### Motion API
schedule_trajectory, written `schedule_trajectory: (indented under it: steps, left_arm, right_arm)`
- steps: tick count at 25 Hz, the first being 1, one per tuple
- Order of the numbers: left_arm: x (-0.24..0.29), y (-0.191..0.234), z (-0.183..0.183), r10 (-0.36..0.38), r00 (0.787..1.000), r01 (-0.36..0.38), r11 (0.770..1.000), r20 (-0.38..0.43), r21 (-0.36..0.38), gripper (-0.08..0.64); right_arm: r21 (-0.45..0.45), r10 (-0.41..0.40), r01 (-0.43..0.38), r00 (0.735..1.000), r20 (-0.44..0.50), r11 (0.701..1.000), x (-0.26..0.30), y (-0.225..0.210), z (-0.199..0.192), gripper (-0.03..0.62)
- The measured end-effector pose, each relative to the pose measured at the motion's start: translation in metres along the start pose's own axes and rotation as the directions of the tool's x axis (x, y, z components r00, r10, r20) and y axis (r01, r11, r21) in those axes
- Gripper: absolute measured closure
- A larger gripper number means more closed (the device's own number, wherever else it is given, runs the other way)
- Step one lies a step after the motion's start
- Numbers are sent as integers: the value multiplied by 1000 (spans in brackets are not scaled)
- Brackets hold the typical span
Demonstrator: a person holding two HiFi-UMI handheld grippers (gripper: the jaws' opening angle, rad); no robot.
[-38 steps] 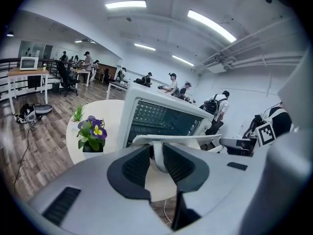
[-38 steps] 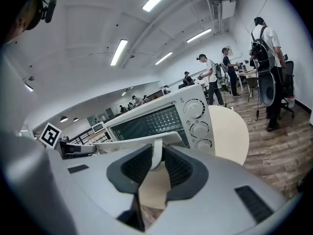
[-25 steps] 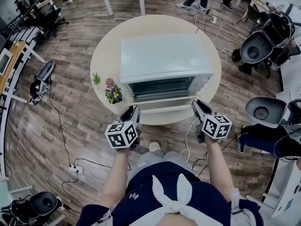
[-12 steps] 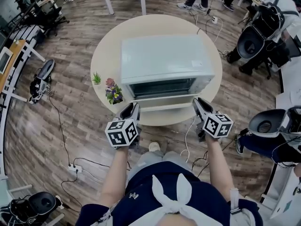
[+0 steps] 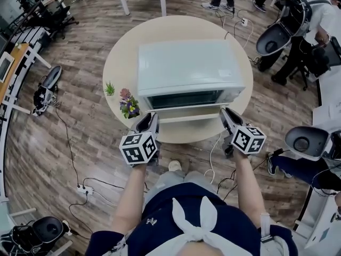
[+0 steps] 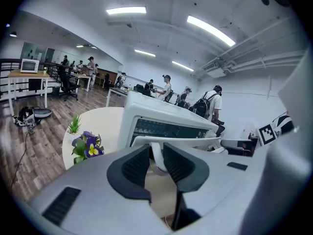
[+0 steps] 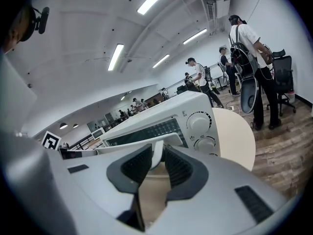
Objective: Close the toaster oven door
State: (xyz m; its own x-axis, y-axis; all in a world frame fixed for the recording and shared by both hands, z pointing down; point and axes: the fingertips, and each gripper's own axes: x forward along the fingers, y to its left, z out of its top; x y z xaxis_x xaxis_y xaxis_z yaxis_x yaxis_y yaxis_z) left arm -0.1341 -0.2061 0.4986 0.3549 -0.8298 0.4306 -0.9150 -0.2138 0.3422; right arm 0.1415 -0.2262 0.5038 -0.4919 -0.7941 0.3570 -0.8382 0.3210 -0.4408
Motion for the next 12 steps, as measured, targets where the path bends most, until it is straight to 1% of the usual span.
schedule_trajectory:
  steps: [12]
  left_arm:
    - [11,3,14,2,1000,-3,1000,24,2,460]
  right_arm:
    - [18,-6,6,1000,10,1000,12,-3,13,503]
